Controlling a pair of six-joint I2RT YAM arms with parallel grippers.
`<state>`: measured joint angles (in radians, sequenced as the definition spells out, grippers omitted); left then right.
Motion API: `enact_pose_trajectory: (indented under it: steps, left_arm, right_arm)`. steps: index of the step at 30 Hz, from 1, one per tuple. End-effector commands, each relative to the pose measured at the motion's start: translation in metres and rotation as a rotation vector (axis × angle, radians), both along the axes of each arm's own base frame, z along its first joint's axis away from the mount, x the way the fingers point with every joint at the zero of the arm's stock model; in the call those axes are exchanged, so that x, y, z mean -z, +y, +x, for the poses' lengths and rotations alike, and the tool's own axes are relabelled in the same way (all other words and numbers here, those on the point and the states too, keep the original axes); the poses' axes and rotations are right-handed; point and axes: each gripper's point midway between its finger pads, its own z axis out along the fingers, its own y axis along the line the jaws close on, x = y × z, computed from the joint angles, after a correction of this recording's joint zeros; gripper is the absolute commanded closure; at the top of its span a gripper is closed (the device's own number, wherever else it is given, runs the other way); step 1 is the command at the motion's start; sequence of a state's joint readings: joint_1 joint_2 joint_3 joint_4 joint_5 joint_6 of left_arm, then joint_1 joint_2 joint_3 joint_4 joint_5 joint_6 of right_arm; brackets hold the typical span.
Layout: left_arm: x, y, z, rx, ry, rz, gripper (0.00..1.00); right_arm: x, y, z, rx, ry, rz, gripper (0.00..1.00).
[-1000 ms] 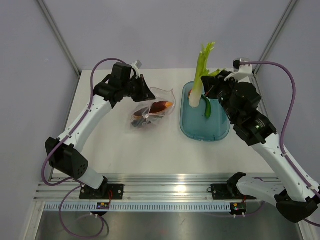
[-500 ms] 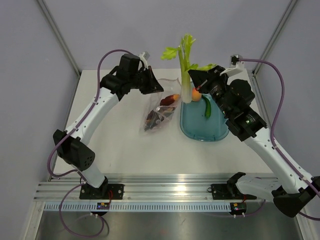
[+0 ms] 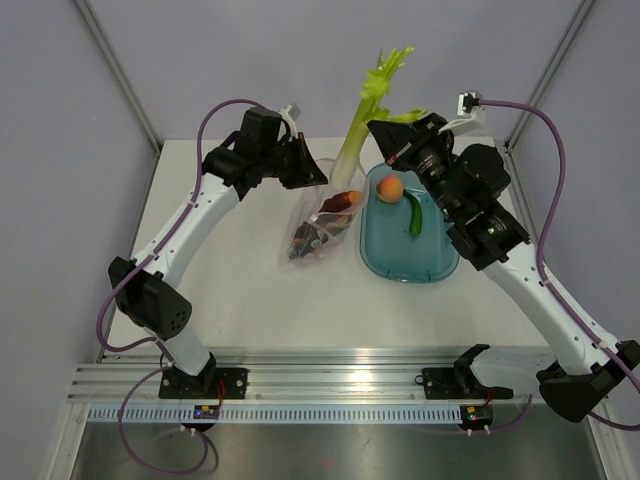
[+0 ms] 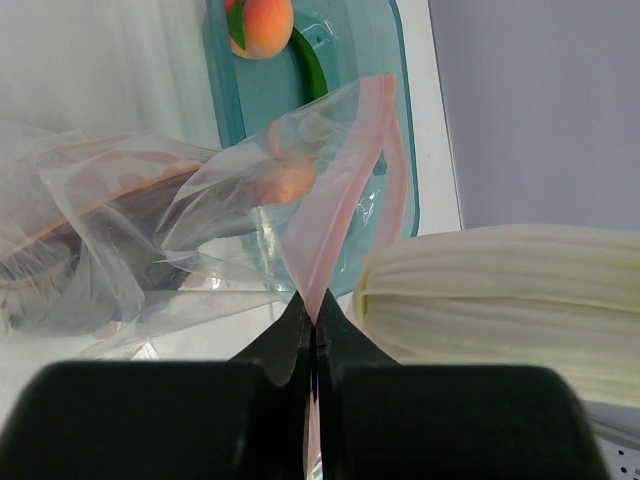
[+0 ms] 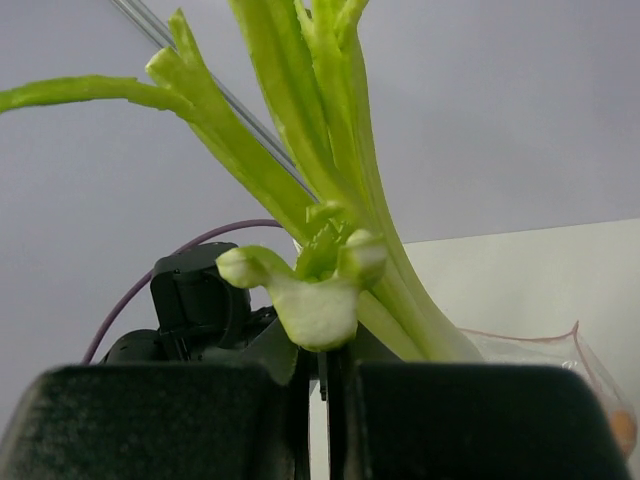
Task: Place the food in the zip-top bag and seal the zipper
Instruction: Place the fake vegetable in the zipper food storage bag.
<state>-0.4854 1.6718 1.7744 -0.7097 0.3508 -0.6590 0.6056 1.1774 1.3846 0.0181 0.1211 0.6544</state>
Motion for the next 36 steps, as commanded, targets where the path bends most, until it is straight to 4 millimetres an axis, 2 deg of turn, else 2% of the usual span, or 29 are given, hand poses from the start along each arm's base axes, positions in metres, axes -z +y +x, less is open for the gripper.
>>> enact_pose_trajectory:
  steps: [1,2,4,5,7,8,10,11,13,14,17,20,25,28,32,36]
  left_arm:
    - [-0.028,-0.006,0.008,0.008,-0.081,-0.043,1.0]
    - [-0.029,-0.007,0.008,0.01,-0.082,-0.048,1.0]
    - [-0.032,-0.008,0.006,0.019,-0.082,-0.061,1.0]
    - [-0.034,-0.008,0.006,0.021,-0.085,-0.065,1.0]
    - [-0.036,-0.009,0.004,0.03,-0.082,-0.07,1.0]
    - [-0.038,-0.009,0.003,0.031,-0.082,-0.072,1.0]
    - [-0.039,-0.01,0.001,0.037,-0.075,-0.081,1.0]
    - [-0.041,-0.011,0.001,0.038,-0.076,-0.086,1.0]
    - [-0.043,-0.012,-0.001,0.044,-0.075,-0.096,1.0]
    - [-0.045,-0.012,-0.001,0.044,-0.077,-0.102,1.0]
    - [-0.044,-0.014,-0.002,0.05,-0.065,-0.114,1.0]
    - [-0.042,-0.015,-0.004,0.056,-0.057,-0.123,1.0]
    - [-0.037,-0.013,-0.006,0.05,-0.051,-0.118,1.0]
    - [-0.04,-0.014,-0.007,0.052,-0.056,-0.125,1.0]
    - [-0.044,-0.014,-0.007,0.056,-0.067,-0.131,1.0]
    - [-0.046,-0.016,-0.01,0.072,-0.063,-0.144,1.0]
  right_arm:
    - [-0.042,-0.003,-0.008,-0.021,-0.095,0.096,1.0]
    - [-0.032,0.0,-0.005,-0.024,-0.077,0.098,1.0]
    - [-0.027,0.002,-0.002,-0.029,-0.083,0.119,1.0]
    - [-0.012,0.006,0.002,-0.034,-0.058,0.121,1.0]
    - [-0.005,0.011,0.005,-0.047,-0.071,0.141,1.0]
    - [0.014,0.014,0.01,-0.042,-0.041,0.139,1.0]
    - [0.025,0.016,0.01,-0.028,-0.04,0.15,1.0]
    - [0.051,0.015,0.016,0.002,0.004,0.144,1.0]
    - [0.062,0.009,0.016,0.024,0.014,0.185,1.0]
    - [0.081,0.009,0.017,0.025,0.047,0.206,1.0]
    - [0.102,0.01,0.016,0.015,0.093,0.262,1.0]
    - [0.106,0.009,0.016,0.013,0.109,0.293,1.0]
    - [0.094,0.002,0.013,0.018,0.103,0.376,1.0]
    - [0.094,0.009,0.012,-0.018,0.125,0.401,1.0]
    - [0.124,0.022,0.016,-0.044,0.228,0.359,1.0]
    - [0.176,0.043,0.01,-0.103,0.373,0.251,1.0]
